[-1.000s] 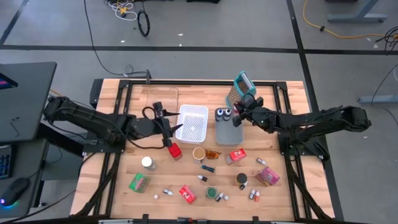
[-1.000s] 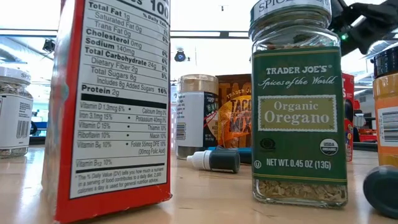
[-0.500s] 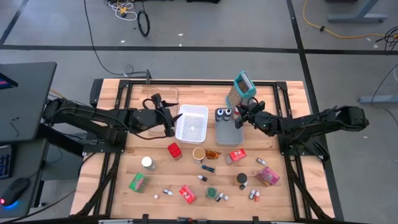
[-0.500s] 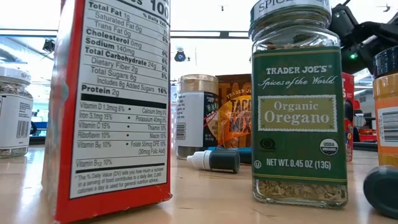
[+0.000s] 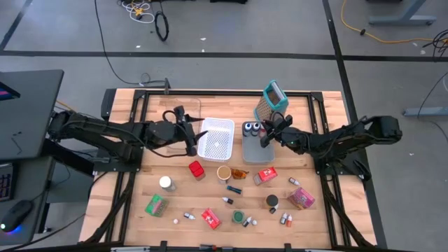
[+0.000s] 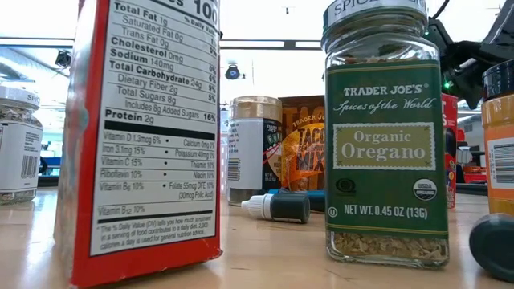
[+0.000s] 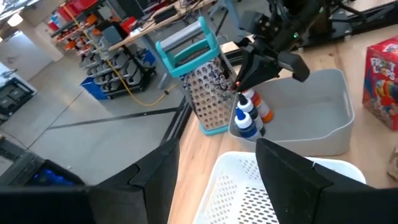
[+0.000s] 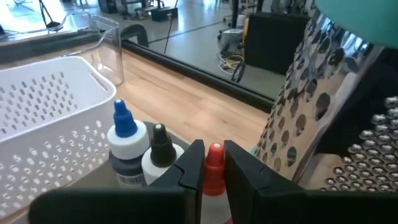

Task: Pick & Place Kitchen Items
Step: Put the large orange food coloring into the gray bin, then put the gold seasoning into the white basket

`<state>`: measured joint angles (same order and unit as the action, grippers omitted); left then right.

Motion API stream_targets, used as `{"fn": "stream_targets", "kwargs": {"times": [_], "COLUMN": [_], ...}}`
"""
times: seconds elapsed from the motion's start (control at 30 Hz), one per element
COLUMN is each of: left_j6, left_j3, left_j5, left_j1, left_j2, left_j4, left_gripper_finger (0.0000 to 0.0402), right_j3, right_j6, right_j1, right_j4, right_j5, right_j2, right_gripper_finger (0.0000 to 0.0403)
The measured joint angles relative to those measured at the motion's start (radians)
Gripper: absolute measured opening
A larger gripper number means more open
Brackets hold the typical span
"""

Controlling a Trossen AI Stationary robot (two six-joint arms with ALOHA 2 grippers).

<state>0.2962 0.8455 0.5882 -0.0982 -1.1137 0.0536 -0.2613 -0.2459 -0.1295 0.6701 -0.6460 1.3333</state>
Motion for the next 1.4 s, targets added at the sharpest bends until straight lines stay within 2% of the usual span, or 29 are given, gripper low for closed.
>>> {"fn": "stream_targets", "kwargs": {"times": [0.37, 0.5, 0.63, 0.73, 0.8, 1.07, 1.2, 1.4], "left_j6": [-0.010, -0.044, -0.056, -0.075, -0.081, -0.117, -0.126, -0.142], "left_j3": [0.000, 0.000, 0.000, 0.000, 0.000, 0.000, 0.000, 0.000], "left_j5": [-0.007, -0.016, -0.083, -0.147, -0.171, -0.175, -0.175, -0.175], "left_j1": [0.000, 0.000, 0.000, 0.000, 0.000, 0.000, 0.000, 0.000], "left_j2": [0.000, 0.000, 0.000, 0.000, 0.000, 0.000, 0.000, 0.000], "left_j4": [0.007, 0.009, 0.019, 0.033, 0.043, 0.048, 0.047, 0.047], "left_gripper_finger": [0.0221, 0.0221, 0.0221, 0.0221, 0.0221, 0.0221, 0.0221, 0.0221], "right_j3": [0.005, 0.005, -0.014, -0.034, -0.047, -0.112, -0.158, -0.221], "right_j6": [0.118, 0.184, 0.238, 0.271, 0.301, 0.336, 0.335, 0.360], "right_j1": [0.000, 0.000, 0.002, 0.017, 0.033, 0.088, 0.121, 0.170], "right_j4": [0.057, 0.100, 0.118, 0.120, 0.121, 0.119, 0.089, 0.002], "right_j5": [0.005, 0.004, 0.015, 0.066, 0.138, 0.426, 0.487, 0.508], "right_j2": [0.000, -0.007, -0.061, -0.119, -0.157, -0.210, -0.207, -0.207], "right_gripper_finger": [0.0120, 0.0131, 0.0134, 0.0134, 0.0134, 0.0135, 0.0135, 0.0135]}}
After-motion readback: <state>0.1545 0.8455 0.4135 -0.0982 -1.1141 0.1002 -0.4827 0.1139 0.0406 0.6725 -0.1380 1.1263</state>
